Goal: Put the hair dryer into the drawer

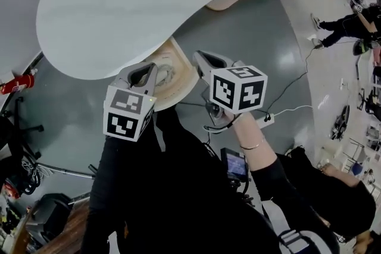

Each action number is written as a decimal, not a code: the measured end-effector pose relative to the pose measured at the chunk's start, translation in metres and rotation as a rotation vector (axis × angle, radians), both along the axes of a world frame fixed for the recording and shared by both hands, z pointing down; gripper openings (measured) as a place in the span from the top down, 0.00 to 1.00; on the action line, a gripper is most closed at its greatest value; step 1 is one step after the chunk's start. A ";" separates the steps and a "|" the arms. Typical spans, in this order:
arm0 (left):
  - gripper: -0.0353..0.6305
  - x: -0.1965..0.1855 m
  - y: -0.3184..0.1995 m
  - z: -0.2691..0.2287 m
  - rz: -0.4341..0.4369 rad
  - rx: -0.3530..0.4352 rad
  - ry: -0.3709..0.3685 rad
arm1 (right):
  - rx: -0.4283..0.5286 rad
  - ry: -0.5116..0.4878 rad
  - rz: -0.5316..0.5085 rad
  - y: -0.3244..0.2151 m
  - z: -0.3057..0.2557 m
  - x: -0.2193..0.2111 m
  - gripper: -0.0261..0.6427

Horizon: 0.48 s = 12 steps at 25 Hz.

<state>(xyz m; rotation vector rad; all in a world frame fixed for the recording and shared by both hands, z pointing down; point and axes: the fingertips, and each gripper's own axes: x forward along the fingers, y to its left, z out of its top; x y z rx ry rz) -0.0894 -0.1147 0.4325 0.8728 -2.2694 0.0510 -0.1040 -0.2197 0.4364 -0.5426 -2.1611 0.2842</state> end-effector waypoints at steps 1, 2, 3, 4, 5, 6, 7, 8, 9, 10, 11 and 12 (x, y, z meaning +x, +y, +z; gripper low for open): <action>0.93 -0.002 0.002 -0.008 -0.022 0.037 -0.019 | -0.010 -0.013 0.004 0.001 -0.005 0.001 0.96; 0.93 -0.003 0.005 -0.016 -0.044 0.070 -0.036 | -0.020 -0.026 0.008 0.003 -0.009 0.002 0.96; 0.93 -0.004 0.007 -0.024 -0.063 0.099 -0.054 | -0.028 -0.042 0.011 0.004 -0.014 0.003 0.96; 0.93 -0.005 0.009 -0.032 -0.079 0.123 -0.072 | -0.035 -0.059 0.014 0.004 -0.020 0.004 0.96; 0.93 -0.006 0.011 -0.040 -0.092 0.146 -0.093 | -0.040 -0.079 0.014 0.005 -0.025 0.005 0.96; 0.93 -0.007 0.012 -0.048 -0.101 0.168 -0.116 | -0.042 -0.100 0.012 0.005 -0.031 0.005 0.96; 0.93 -0.008 0.014 -0.056 -0.108 0.189 -0.140 | -0.043 -0.120 0.009 0.006 -0.036 0.006 0.96; 0.93 -0.009 0.016 -0.064 -0.113 0.209 -0.163 | -0.043 -0.140 0.006 0.008 -0.042 0.006 0.96; 0.93 -0.010 0.018 -0.071 -0.118 0.227 -0.185 | -0.044 -0.160 0.005 0.010 -0.047 0.007 0.96; 0.93 -0.010 0.019 -0.078 -0.122 0.244 -0.205 | -0.043 -0.180 0.003 0.011 -0.052 0.008 0.96; 0.93 -0.010 0.021 -0.085 -0.125 0.260 -0.222 | -0.041 -0.201 0.001 0.013 -0.056 0.009 0.96; 0.93 -0.010 0.023 -0.091 -0.129 0.275 -0.236 | -0.036 -0.222 -0.005 0.014 -0.060 0.011 0.96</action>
